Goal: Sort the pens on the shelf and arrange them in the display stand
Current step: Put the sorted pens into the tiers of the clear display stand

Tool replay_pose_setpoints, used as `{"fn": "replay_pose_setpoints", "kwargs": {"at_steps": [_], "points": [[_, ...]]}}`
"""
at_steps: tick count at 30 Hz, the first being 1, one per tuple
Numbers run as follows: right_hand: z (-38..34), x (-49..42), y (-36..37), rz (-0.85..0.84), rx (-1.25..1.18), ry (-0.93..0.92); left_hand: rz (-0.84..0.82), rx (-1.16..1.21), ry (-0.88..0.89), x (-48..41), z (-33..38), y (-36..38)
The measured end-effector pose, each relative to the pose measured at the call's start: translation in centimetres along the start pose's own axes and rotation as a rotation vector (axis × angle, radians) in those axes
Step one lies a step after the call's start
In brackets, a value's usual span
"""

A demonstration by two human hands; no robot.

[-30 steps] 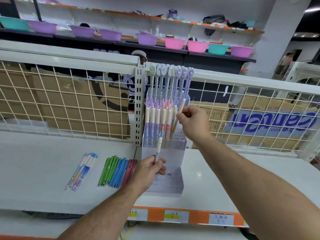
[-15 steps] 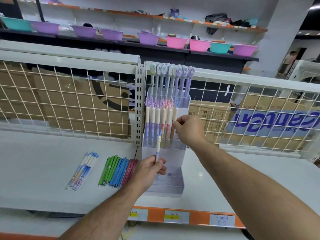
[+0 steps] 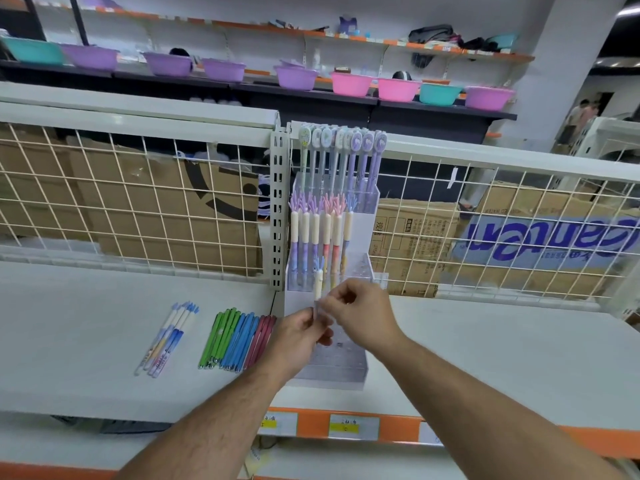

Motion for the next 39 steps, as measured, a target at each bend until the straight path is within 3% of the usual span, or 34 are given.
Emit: {"fn": "replay_pose_setpoints", "kwargs": {"at_steps": [6,14,19,22,24,31,39], "points": [[0.4,0.6,1.4,-0.020,0.064,0.013,-0.014,-0.001,0.033,0.0,-0.2,0.1],[0.7,1.1,1.2,-0.013,-0.142,0.091,-0.028,-0.054,0.032,0.1,-0.1,0.1],[-0.3,-0.3,-0.4,0.059,-0.102,0.008,-0.074,-0.256,0.068,0.1,-0.2,0.5],[-1.5,-1.8,-2.6,0.109,-0.113,-0.035,-0.035,-0.628,0.156,0.1,-0.9,0.3],[-2.4,-2.6,-4.1,0.142,-0.104,-0.046,-0.007,-0.747,0.201,0.1,-1.2,-0.1],[-4.7,-4.6,-6.9,0.246,-0.110,-0.055,-0.042,-0.637,0.187,-0.6,-2.2,-0.3],[-4.2,-5.3,-5.5,0.242,0.015,-0.050,-0.031,-0.625,0.196,-0.9,-2.6,-0.4]]}}
Point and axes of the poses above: each hand's wrist, its own x-axis away from the middle knuckle, its own y-axis out of the palm, z = x × y, the point moved 4 cm from there along -x, towards the middle knuckle
